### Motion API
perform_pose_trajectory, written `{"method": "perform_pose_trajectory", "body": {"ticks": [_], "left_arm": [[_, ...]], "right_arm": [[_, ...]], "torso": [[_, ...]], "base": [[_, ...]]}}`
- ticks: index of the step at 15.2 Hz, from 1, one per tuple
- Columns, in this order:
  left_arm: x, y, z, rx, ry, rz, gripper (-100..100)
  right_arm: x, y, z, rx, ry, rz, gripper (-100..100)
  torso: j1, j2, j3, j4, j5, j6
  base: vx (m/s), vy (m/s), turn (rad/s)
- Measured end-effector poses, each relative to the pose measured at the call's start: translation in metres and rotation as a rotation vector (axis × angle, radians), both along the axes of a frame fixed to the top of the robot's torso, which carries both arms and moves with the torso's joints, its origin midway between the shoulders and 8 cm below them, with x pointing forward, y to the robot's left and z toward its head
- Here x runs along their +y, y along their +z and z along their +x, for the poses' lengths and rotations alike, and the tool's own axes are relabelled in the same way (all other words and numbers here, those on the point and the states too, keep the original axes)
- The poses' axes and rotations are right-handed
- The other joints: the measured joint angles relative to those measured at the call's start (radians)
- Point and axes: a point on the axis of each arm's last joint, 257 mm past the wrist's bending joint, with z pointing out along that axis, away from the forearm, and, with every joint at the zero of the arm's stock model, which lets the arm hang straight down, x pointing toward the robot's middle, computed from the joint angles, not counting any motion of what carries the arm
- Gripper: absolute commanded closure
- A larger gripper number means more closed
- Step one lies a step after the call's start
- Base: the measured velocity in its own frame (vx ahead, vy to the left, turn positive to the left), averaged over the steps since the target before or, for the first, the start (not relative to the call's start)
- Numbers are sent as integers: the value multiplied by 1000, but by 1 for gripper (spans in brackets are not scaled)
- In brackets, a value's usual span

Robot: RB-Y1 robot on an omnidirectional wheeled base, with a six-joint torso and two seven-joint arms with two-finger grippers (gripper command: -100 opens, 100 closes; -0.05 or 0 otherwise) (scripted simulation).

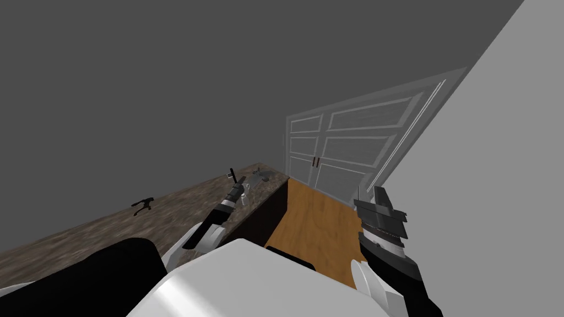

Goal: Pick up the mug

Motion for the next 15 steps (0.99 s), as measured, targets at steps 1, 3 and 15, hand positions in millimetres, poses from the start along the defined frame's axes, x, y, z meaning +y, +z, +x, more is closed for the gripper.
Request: {"method": "perform_pose_trajectory", "body": {"ticks": [1, 3, 15], "left_arm": [[3, -3, 0, 17, 4, 0, -100], [13, -13, 0, 67, 13, 2, -100], [80, -71, -18, 374, 79, 9, -100]], "right_arm": [[0, 0, 0, 0, 0, 0, 0], [0, 0, 0, 0, 0, 0, 0], [0, 0, 0, 0, 0, 0, 0]], "torso": [[0, 0, 0, 0, 0, 0], [0, 0, 0, 0, 0, 0], [0, -1, 0, 0, 0, 0]], "base": [[8, 3, -60], [11, 6, -89], [14, 11, -64]]}}
